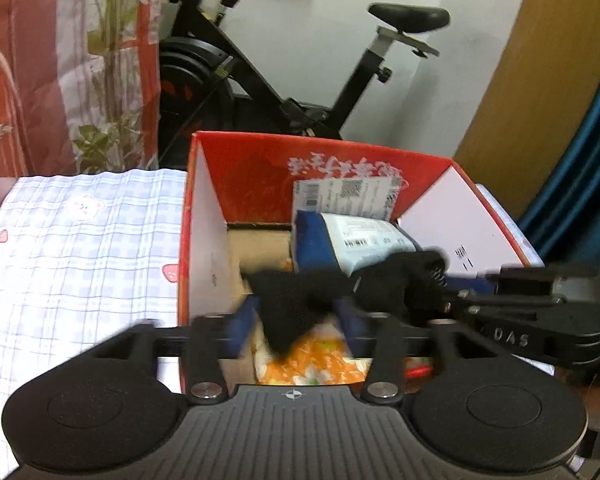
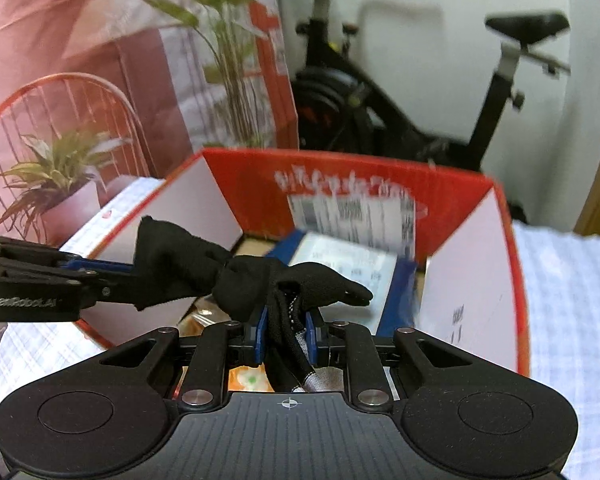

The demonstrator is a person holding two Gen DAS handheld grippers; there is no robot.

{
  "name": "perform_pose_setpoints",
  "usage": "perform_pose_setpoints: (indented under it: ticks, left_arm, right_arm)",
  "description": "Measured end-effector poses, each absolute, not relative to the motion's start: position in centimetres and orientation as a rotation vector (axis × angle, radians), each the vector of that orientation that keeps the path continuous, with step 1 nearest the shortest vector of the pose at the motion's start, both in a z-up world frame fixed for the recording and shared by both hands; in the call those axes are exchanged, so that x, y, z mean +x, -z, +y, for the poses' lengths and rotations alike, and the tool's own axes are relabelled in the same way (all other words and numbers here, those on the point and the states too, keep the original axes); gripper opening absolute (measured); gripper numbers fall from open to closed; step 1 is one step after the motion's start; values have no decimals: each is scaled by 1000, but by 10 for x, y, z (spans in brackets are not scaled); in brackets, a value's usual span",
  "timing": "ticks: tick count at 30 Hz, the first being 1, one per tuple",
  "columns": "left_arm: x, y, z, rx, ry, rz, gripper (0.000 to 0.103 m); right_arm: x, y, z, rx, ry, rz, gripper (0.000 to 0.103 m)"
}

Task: Organize soft objects
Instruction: 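Carry the black glove with the left gripper and release it into the box, then withdraw the open left gripper from the red box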

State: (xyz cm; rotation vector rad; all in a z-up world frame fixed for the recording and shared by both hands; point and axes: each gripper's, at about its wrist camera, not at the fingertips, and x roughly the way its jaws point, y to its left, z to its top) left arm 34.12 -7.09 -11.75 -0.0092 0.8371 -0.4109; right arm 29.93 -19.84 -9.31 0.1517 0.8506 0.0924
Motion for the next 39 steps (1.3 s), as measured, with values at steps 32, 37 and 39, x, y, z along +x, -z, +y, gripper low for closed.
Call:
perform_pose_setpoints:
  ticks: [32, 37, 39]
  left_arm:
    - [253, 83, -48, 102, 265, 667, 103]
    - [232, 92, -43, 170, 226, 646, 103]
    - [226, 96, -38, 160, 244, 657, 103]
  right_arm:
    - [213, 47, -180, 78, 64, 683, 103]
    - [190, 50, -174, 77, 71, 645, 103]
    - [180, 52, -172, 81, 70, 620, 103]
